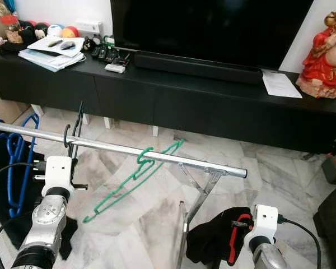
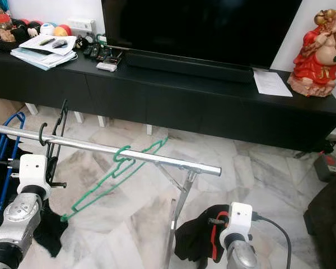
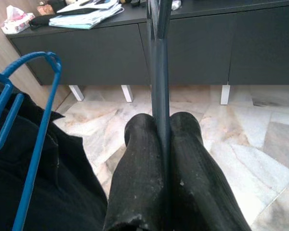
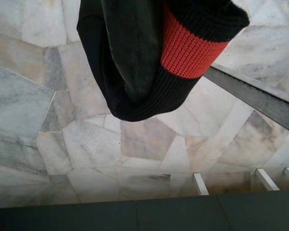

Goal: Hang hanger

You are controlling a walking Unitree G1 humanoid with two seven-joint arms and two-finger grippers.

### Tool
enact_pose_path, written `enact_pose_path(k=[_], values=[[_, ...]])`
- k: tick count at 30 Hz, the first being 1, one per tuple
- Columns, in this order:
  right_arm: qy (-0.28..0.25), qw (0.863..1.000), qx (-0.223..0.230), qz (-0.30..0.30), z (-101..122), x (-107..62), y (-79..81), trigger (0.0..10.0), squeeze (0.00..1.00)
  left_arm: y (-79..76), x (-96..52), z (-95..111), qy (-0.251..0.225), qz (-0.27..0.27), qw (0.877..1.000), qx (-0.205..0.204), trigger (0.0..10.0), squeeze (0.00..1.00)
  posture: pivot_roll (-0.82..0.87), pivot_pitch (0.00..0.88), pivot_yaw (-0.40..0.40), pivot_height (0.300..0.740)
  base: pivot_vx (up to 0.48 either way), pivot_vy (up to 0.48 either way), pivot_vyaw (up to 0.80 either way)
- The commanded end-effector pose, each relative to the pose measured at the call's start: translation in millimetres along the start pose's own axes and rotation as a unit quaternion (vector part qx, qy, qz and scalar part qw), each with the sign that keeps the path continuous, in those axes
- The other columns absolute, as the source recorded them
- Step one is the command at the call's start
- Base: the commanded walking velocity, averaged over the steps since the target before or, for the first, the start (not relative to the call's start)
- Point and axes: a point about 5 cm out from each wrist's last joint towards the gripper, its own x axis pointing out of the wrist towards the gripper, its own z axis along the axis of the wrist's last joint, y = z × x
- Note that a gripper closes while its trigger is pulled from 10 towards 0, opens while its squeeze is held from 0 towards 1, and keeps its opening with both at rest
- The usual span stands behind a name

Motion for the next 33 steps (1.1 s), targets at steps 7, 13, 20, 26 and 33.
enact_pose_path(k=[7, 13, 20, 26, 33], values=[[-0.008, 1.000, 0.001, -0.003, 2, -0.4, -1.4, 10.0, 0.00, 20.7, -17.9, -2, -0.024, 0.020, 0.999, 0.013, 10.0, 0.00, -0.07, 0.099, -0.051, 0.740, 0.000, 0.000, 0.00], [-0.004, 1.000, 0.000, -0.001, 0, -1.0, -0.6, 10.0, 0.00, 46.9, -27.6, -6, -0.023, 0.073, 0.996, 0.035, 10.0, 0.00, -0.06, 0.102, -0.054, 0.740, 0.000, 0.000, 0.00], [-0.001, 1.000, -0.001, 0.001, -1, -1.0, 0.5, 10.0, 0.00, 47.2, -27.9, 5, -0.048, 0.063, 0.996, 0.034, 10.0, 0.00, -0.06, 0.104, -0.056, 0.740, 0.000, 0.000, 0.00], [-0.002, 1.000, -0.001, -0.001, -1, -0.9, -0.7, 10.0, 0.00, 46.4, -43.3, -1, -0.045, 0.066, 0.996, 0.046, 10.0, 0.00, -0.06, 0.102, -0.052, 0.740, 0.000, 0.000, 0.00], [0.003, 1.000, -0.001, -0.005, -3, -1.7, -2.1, 10.0, 0.00, 48.8, -71.5, -28, 0.004, 0.050, 0.997, 0.050, 10.0, 0.00, -0.06, 0.104, -0.048, 0.740, 0.000, 0.000, 0.00]])
